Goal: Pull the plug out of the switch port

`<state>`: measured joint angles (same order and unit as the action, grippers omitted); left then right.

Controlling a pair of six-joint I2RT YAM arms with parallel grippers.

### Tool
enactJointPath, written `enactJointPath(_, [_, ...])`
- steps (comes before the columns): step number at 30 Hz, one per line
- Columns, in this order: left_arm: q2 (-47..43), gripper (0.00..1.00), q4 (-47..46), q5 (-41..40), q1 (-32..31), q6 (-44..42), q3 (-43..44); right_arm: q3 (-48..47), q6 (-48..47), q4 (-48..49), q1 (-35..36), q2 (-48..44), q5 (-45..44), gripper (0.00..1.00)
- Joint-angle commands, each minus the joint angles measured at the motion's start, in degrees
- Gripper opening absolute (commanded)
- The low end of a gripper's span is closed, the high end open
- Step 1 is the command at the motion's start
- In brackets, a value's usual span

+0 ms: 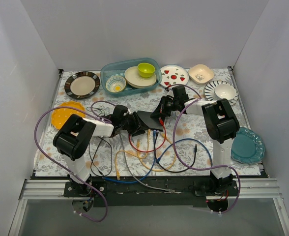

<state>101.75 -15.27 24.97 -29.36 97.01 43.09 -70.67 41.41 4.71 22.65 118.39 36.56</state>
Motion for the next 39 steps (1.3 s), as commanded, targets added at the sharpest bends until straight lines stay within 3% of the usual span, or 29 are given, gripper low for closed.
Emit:
enactJointPath(1, [2.39,0.41,-0.55,-1.33,-0.25,0.19,2.17,1.24,-2.47,-3.92,-0.33,2.2,-4.74,0.01])
enactJointPath(10, [4.59,0.28,0.85,-3.53,-0.96,-0.86,3.32,0.19,-2.3,-4.01,-0.33,3.52,-4.48,0.01])
enactJointPath(20, [4.94,0.33,2.26,-5.89,-1.13,1.16,2.88,0.1,-2.21,-4.09,-0.42,3.78,-4.56,0.01])
enactJointPath(32, [5.38,0.11,5.51,-10.21,-1.4,4.15,3.58,1.15,-2.12,-3.66,-0.42,3.25,-4.56,0.01])
enactJointPath(35, [5.56,0.0,5.43,-9.42,-1.4,3.89,3.4,1.41,-2.12,-3.48,-0.33,3.08,-4.48,0.01])
enactJointPath(39, [4.16,0.0,4.63,-7.22,-1.4,2.84,1.65,1.24,-2.12,-3.39,-0.42,3.16,-4.39,0.01])
